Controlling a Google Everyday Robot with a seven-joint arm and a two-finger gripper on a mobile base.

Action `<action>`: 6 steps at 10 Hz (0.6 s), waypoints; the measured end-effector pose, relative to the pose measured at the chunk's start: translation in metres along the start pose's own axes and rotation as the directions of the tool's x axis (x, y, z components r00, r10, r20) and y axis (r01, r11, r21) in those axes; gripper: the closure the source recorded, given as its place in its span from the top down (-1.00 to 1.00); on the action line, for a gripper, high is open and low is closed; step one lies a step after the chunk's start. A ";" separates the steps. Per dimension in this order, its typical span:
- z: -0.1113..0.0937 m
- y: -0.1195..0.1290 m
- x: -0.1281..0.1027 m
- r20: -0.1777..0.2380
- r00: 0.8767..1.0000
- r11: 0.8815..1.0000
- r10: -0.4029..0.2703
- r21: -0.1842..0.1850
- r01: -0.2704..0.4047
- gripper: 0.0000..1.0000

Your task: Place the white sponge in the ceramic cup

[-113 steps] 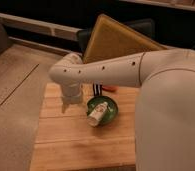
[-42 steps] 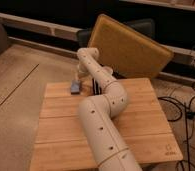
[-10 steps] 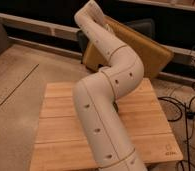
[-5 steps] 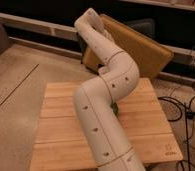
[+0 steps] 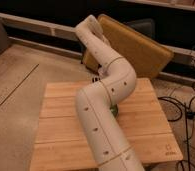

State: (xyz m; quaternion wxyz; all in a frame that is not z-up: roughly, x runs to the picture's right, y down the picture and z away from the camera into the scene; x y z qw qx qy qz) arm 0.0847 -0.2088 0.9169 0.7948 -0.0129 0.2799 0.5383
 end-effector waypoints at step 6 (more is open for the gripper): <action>0.010 0.018 -0.007 0.040 0.998 0.995 -0.051 -0.086 0.055 -0.25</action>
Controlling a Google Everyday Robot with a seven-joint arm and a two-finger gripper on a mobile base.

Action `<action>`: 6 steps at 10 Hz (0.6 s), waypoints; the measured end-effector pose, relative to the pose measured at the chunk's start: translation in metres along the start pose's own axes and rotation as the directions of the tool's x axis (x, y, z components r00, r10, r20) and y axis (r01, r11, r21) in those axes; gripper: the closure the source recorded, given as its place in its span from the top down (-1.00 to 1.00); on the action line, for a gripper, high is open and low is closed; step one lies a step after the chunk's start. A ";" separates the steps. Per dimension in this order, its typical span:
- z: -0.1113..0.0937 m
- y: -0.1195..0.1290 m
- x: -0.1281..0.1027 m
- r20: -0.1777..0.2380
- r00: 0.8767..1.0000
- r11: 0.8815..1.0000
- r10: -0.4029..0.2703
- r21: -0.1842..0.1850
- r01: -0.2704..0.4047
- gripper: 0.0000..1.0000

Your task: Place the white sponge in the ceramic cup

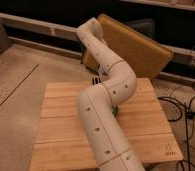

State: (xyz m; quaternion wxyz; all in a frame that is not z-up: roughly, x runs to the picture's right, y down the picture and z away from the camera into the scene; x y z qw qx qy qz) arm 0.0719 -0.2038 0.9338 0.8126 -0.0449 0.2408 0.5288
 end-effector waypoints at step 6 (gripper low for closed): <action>0.000 0.000 0.000 -0.001 1.000 1.000 0.000 -0.002 0.000 -0.06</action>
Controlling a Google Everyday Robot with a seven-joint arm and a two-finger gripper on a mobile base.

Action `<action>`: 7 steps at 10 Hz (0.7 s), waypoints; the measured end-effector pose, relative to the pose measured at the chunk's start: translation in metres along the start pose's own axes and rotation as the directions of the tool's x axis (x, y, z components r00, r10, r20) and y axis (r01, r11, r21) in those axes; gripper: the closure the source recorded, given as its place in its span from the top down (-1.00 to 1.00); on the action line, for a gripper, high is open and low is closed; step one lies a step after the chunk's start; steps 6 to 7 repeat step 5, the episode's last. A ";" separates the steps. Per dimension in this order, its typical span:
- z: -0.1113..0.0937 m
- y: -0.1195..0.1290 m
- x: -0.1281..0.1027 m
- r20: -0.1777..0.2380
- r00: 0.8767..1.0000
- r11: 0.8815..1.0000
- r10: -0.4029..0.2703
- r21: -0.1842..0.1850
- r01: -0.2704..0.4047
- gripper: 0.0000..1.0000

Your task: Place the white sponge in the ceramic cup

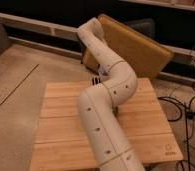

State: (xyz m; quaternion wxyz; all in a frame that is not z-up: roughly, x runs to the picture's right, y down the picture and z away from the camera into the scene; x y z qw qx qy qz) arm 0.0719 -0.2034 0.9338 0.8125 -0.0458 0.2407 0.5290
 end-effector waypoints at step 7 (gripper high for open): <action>0.000 0.000 0.000 0.000 1.000 1.000 0.000 0.000 0.000 0.60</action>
